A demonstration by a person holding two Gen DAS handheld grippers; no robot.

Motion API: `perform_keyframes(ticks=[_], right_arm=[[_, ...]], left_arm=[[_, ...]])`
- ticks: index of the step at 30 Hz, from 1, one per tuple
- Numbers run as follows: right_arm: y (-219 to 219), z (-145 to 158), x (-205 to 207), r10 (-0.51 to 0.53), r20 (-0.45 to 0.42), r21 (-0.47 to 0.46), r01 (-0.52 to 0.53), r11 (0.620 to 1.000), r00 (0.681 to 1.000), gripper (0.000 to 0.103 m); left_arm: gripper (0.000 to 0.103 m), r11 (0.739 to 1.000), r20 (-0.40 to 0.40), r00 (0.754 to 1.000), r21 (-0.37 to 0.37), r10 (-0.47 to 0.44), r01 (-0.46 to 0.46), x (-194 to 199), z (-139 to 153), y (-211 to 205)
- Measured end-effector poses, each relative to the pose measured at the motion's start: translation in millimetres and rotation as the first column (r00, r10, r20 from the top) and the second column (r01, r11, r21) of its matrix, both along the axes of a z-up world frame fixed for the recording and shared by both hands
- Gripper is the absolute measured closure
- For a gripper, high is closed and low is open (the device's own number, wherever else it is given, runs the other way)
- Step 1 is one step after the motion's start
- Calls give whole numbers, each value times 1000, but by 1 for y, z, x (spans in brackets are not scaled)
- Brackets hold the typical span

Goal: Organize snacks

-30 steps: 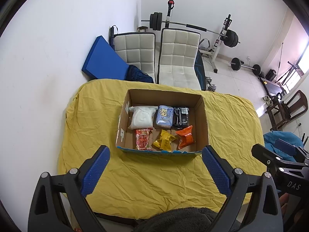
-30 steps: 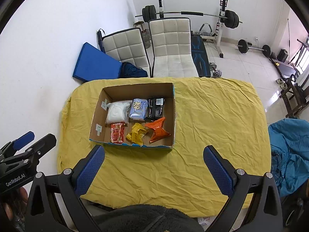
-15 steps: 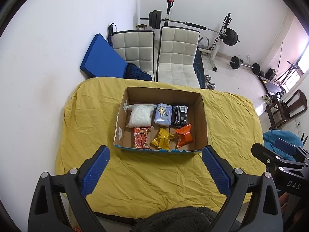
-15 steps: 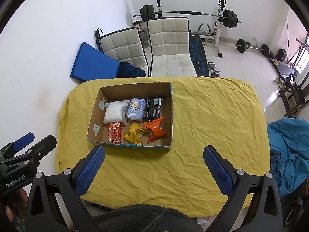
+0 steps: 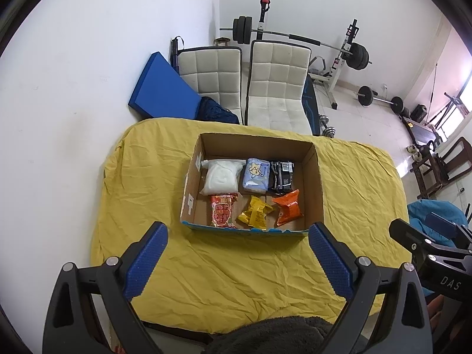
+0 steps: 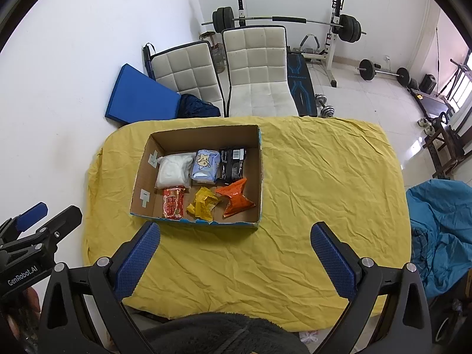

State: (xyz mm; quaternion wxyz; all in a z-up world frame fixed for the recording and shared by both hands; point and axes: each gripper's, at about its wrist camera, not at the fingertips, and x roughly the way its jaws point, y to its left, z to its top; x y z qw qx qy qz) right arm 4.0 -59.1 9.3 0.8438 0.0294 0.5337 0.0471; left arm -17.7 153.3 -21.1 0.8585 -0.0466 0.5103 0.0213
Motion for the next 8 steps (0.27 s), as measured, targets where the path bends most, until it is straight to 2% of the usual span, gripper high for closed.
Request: perform_keyframes(ticks=[8], right_arm=[[1, -1, -2, -2, -1, -2, 2, 1000, 1000, 0]], left_arm=[[5, 1000, 11, 1000, 13, 2, -2, -3, -1, -1]])
